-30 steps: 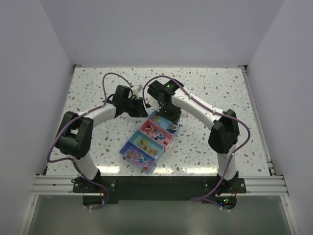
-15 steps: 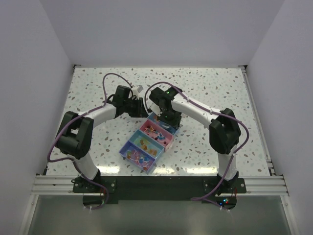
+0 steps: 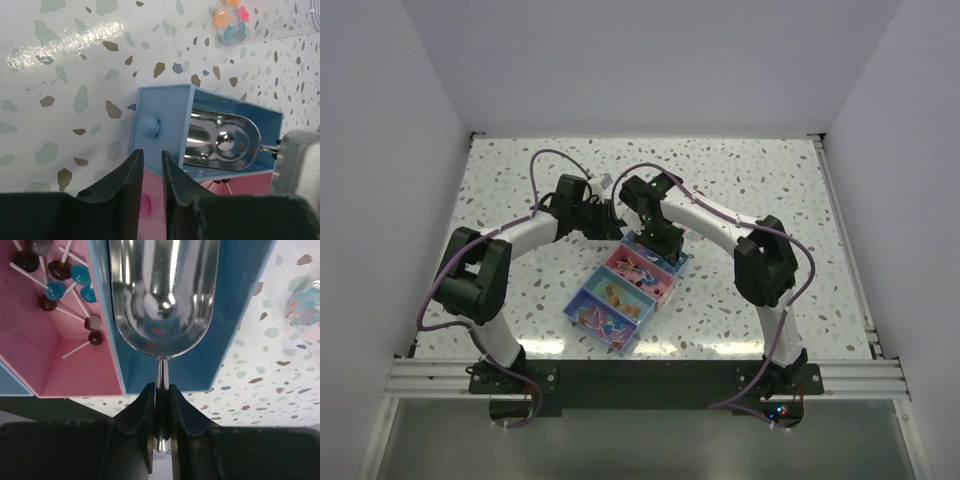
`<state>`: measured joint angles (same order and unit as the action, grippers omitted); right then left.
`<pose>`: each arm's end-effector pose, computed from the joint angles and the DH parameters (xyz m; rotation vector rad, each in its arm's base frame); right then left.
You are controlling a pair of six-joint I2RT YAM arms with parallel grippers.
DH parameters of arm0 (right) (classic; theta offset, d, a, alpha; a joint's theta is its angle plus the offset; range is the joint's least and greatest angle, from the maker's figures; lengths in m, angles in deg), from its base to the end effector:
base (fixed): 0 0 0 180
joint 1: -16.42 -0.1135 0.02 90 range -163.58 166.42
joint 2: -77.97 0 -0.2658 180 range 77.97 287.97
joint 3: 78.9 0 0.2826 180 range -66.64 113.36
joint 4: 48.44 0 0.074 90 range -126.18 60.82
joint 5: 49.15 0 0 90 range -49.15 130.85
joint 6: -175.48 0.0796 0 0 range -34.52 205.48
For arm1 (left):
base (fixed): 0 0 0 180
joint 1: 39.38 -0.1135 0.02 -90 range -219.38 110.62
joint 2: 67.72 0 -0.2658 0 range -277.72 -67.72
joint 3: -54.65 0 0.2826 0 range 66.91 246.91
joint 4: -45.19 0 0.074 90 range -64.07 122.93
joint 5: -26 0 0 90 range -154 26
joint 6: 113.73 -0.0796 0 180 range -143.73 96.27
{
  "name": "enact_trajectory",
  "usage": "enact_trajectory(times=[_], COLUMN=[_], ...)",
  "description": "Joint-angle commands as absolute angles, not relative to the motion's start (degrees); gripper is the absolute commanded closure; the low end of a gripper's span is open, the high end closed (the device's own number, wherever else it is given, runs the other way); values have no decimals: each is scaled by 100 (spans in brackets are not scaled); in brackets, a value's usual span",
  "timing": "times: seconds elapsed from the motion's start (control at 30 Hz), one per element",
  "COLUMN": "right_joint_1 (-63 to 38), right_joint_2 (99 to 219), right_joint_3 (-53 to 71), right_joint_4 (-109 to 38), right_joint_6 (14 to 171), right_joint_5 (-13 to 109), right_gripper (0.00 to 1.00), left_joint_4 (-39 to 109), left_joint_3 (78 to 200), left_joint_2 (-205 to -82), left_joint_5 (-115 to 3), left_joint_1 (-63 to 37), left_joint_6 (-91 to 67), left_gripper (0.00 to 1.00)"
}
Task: Pack the candies
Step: Scoop the fake candies from the storage box.
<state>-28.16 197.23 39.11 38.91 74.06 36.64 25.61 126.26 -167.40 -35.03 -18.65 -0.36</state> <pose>0.3148 0.3020 0.1859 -1.4521 2.7340 -0.0983 0.3706 -0.1815 0.1364 0.1906 2.4804 -0.9527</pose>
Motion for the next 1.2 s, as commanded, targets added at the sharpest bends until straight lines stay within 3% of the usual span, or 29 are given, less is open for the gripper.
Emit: enact_trajectory(times=[0.0, 0.27, 0.67, 1.17], right_joint_1=[-2850, -2402, -2094, -1874], right_joint_2=[19689, 18978, 18186, 17834], right_joint_3=[3524, 2363, 1475, 1229], right_joint_4=[2677, 692, -848, -647], right_joint_6=[7713, 8372, 8504, 7916], right_joint_5=[4339, 4850, 5510, 5518], right_gripper=[100, 100, 100, 100], left_joint_4=[2704, 2756, 2704, 2484], left_joint_3=[12606, 12465, 12403, 12562], left_joint_2=[-16774, -16747, -16633, -16528], left_joint_5=[-3122, -3122, -3454, -4105], left_joint_1=[-1741, -1732, -1732, -2004], left_joint_6=[17, 79, 53, 53], left_gripper=[74, 75, 77, 83])
